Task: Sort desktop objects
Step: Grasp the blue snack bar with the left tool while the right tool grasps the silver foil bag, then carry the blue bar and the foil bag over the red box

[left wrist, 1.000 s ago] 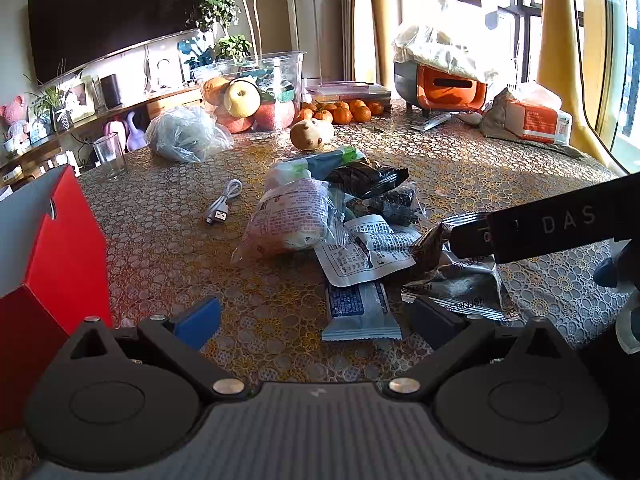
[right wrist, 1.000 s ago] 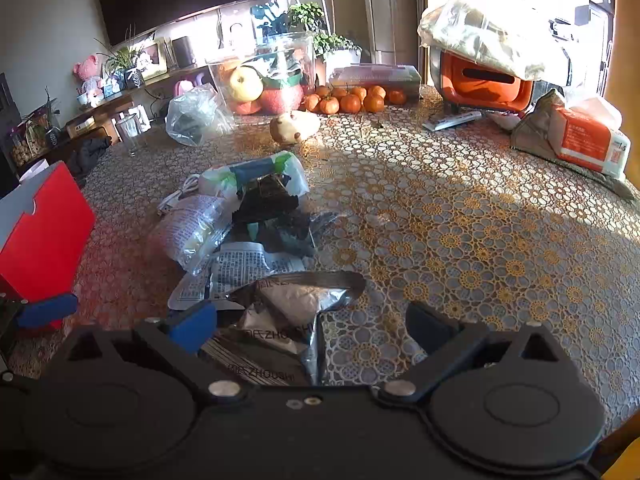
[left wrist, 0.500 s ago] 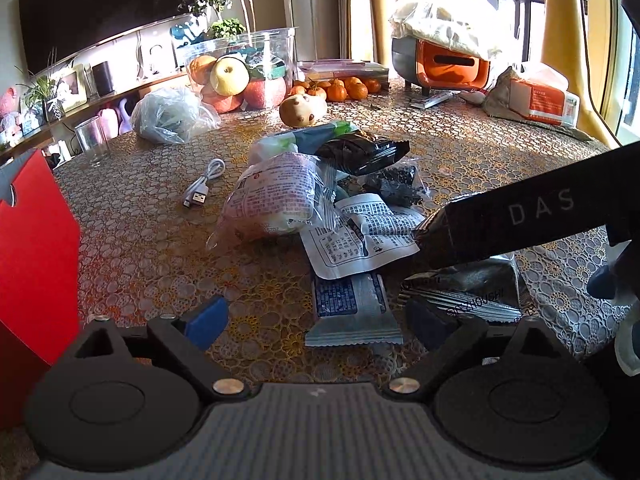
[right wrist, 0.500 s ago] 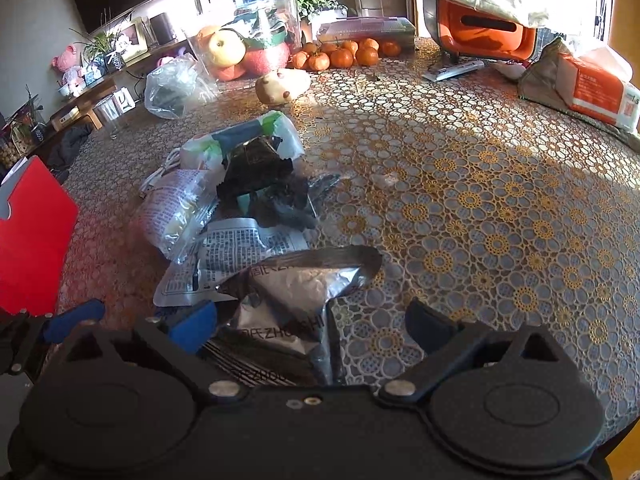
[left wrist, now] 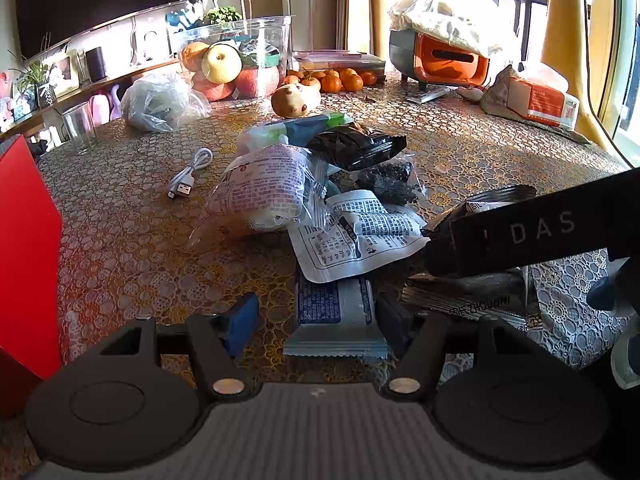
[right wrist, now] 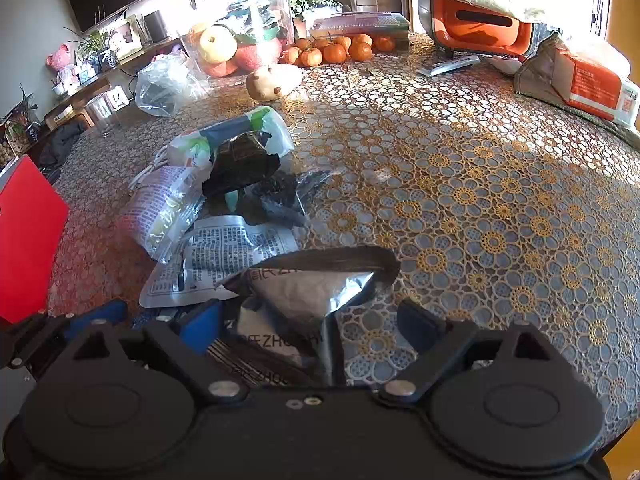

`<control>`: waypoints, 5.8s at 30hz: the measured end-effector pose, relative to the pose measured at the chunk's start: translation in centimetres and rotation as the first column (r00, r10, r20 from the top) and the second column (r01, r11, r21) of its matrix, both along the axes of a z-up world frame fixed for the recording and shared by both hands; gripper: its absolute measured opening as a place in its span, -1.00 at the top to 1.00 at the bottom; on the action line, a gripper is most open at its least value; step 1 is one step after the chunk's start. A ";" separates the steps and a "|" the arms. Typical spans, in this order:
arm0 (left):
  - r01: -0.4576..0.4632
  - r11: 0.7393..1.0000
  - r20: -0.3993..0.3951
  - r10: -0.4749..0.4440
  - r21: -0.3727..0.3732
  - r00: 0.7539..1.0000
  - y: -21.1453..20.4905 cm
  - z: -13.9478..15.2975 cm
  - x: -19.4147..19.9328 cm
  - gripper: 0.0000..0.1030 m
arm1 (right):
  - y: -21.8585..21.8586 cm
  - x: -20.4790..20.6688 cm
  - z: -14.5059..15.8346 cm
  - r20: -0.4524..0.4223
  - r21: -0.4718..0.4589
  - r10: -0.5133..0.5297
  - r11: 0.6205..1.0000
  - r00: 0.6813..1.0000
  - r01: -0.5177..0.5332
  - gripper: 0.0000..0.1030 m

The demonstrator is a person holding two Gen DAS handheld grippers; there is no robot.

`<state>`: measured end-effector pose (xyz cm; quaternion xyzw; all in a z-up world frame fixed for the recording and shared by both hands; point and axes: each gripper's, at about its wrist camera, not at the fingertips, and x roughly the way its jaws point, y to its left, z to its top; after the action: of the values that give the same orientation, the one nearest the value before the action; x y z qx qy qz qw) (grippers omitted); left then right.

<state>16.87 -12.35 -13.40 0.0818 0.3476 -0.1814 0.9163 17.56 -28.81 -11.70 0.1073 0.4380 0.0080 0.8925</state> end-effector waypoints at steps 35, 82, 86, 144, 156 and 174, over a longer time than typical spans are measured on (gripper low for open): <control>-0.177 0.984 -0.033 0.176 -0.020 0.984 5.4 3.3 -3.1 0.30 | 1.0 -1.8 1.7 -0.025 -0.004 0.050 0.999 0.998 -0.050 0.01; -0.436 0.894 0.108 0.446 -0.103 0.889 19.0 14.9 -9.4 0.30 | 16.0 -0.4 15.6 0.122 0.010 0.479 0.875 0.869 -0.484 0.02; -0.456 0.884 0.114 0.466 -0.102 0.878 20.0 15.2 -9.2 0.30 | 17.6 0.2 15.8 0.121 -0.002 0.506 0.861 0.854 -0.509 0.02; -0.587 0.802 -0.026 0.593 0.111 0.805 32.0 11.2 3.1 0.30 | 33.4 5.7 10.0 -0.010 -0.127 0.742 0.664 0.671 -0.737 0.02; -0.538 0.817 -0.112 0.566 0.205 0.817 32.2 9.0 6.1 0.30 | 34.4 6.4 7.9 -0.068 -0.168 0.749 0.643 0.659 -0.748 0.02; -0.509 0.802 -0.210 0.581 0.314 0.786 32.9 5.7 7.8 0.28 | 35.8 5.5 6.7 -0.074 -0.236 0.778 0.594 0.624 -0.769 0.01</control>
<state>24.70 20.58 -7.67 0.0594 0.5085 0.1263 0.8497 23.03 6.99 -4.96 -0.2042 0.4218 0.3419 0.8146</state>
